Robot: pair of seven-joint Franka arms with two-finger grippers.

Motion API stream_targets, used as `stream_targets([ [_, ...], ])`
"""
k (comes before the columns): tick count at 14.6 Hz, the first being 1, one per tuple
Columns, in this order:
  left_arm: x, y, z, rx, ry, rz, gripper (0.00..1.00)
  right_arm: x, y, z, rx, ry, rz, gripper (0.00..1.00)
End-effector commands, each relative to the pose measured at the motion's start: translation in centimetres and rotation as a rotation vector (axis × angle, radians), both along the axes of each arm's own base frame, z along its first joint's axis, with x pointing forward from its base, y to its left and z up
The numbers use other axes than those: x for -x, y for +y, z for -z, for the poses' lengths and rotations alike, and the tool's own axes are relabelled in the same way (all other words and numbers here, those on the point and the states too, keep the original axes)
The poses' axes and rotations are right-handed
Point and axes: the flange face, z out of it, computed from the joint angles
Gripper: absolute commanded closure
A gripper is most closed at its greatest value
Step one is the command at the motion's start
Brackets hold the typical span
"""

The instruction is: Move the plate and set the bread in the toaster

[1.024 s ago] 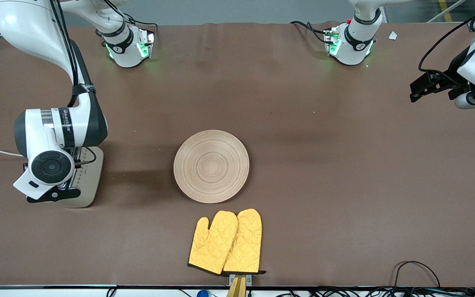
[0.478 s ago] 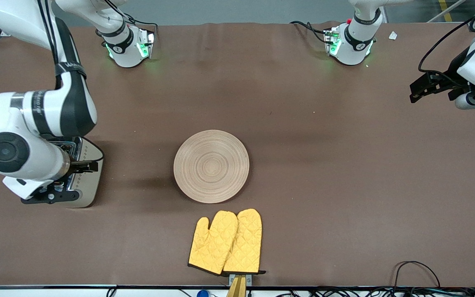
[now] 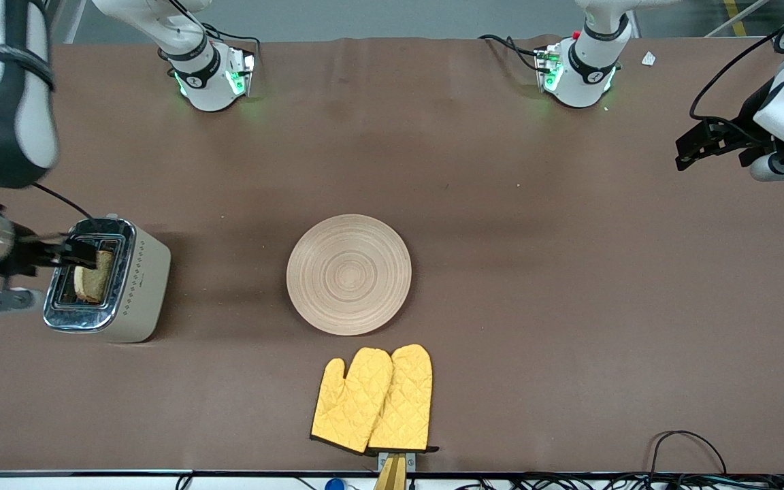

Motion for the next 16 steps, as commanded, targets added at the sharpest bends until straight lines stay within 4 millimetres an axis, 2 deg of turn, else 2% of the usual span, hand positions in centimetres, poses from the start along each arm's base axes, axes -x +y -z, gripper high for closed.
stream_targets([
  [1,0.4,-0.5,-1.1,0.007,-0.018,-0.001,0.00,3.8,-1.9,-2.9,-0.045,-0.012,0.009,0.00],
  [6,0.4,-0.9,-0.9,0.007,-0.015,0.003,0.00,7.5,-3.1,-5.3,-0.069,-0.038,0.039,0.00],
  [7,0.5,-0.9,-0.9,0.007,-0.014,0.005,0.00,7.6,-3.8,-5.3,-0.072,-0.035,0.050,0.00],
  [9,0.5,-0.9,-1.0,0.007,-0.015,0.017,0.00,7.6,-3.0,-5.2,-0.089,-0.034,0.036,0.00],
  [11,0.4,-0.8,-1.2,0.004,-0.020,0.023,0.00,7.6,-3.7,-5.1,-0.093,-0.035,0.047,0.00],
  [13,0.4,-0.7,-2.4,0.009,-0.043,0.022,0.00,7.9,-3.6,-5.5,-0.092,-0.029,0.045,0.00],
  [16,0.5,-0.7,-2.4,0.013,-0.037,0.022,0.00,8.1,-3.8,-5.7,-0.089,-0.019,0.053,0.00],
])
